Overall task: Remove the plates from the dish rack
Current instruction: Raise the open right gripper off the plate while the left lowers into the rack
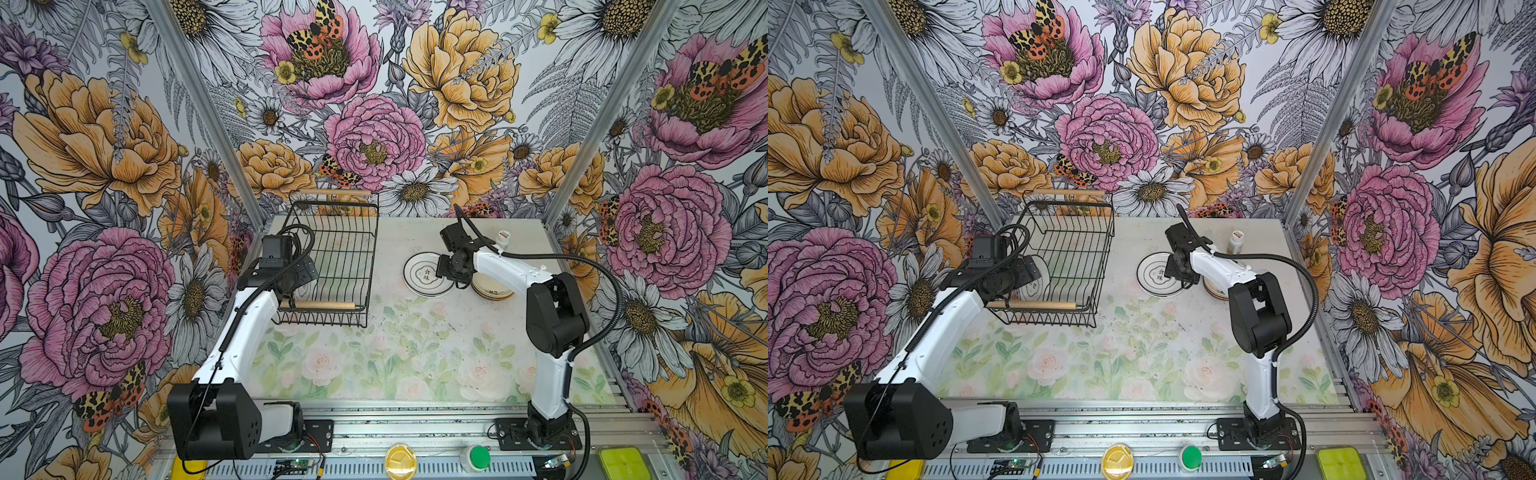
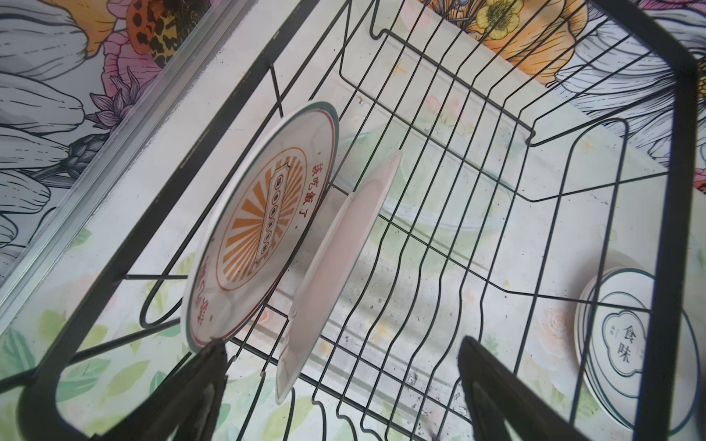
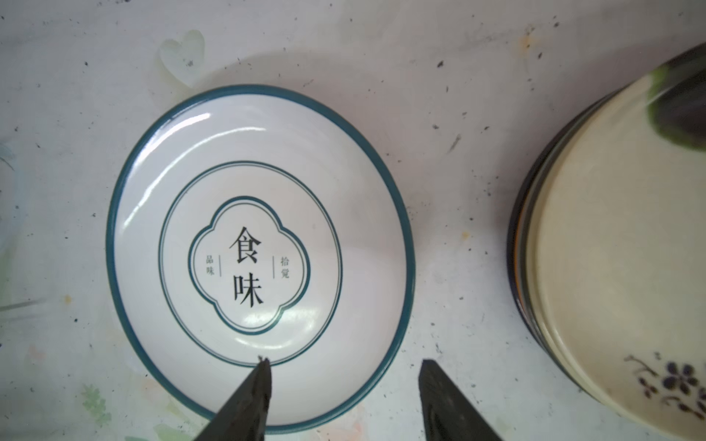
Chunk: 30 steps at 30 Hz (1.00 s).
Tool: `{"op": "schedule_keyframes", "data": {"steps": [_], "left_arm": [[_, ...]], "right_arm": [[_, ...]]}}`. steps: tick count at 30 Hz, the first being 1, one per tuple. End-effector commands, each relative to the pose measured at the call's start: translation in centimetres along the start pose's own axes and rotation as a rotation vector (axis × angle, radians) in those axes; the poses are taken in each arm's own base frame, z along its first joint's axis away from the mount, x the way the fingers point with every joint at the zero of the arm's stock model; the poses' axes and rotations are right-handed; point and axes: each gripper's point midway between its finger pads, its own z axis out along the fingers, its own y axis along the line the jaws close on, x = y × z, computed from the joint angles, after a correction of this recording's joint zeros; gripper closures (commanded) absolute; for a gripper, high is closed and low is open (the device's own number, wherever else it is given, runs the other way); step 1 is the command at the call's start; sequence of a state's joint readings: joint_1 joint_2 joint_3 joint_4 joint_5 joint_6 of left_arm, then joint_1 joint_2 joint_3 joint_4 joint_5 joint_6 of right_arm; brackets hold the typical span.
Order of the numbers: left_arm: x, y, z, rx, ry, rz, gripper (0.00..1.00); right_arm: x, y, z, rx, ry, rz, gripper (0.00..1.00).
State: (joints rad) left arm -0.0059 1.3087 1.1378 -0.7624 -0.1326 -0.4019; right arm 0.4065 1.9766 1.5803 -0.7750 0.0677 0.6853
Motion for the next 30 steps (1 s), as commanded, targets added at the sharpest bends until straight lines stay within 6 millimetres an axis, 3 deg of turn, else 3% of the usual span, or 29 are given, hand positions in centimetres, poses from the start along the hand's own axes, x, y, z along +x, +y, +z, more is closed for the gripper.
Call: {"op": "schedule_keyframes", "data": {"steps": [1, 9, 12, 18, 25, 30], "left_arm": [[-0.3, 0.3, 0.5, -0.016, 0.032, 0.025, 0.08], [-0.8, 0.5, 2.4, -0.068, 0.083, 0.05, 0.15], [-1.0, 0.1, 2.9, -0.065, 0.101, 0.067, 0.23], [-1.0, 0.5, 3.8, -0.106, 0.14, 0.098, 0.28], [-1.0, 0.4, 4.8, -0.119, 0.174, 0.123, 0.45], [-1.2, 0.2, 5.2, -0.122, 0.194, 0.138, 0.51]], "right_arm": [[-2.3, 0.5, -2.9, -0.031, -0.081, -0.01, 0.37], [-3.1, -0.6, -4.2, -0.044, -0.103, -0.007, 0.37], [-3.2, -0.9, -4.3, -0.049, -0.1, -0.005, 0.37], [-3.1, -1.8, -4.2, -0.058, -0.095, 0.009, 0.37], [-3.0, -2.6, -4.1, -0.072, -0.089, 0.025, 0.37], [-2.9, -3.1, -4.0, -0.074, -0.088, 0.035, 0.37]]}}
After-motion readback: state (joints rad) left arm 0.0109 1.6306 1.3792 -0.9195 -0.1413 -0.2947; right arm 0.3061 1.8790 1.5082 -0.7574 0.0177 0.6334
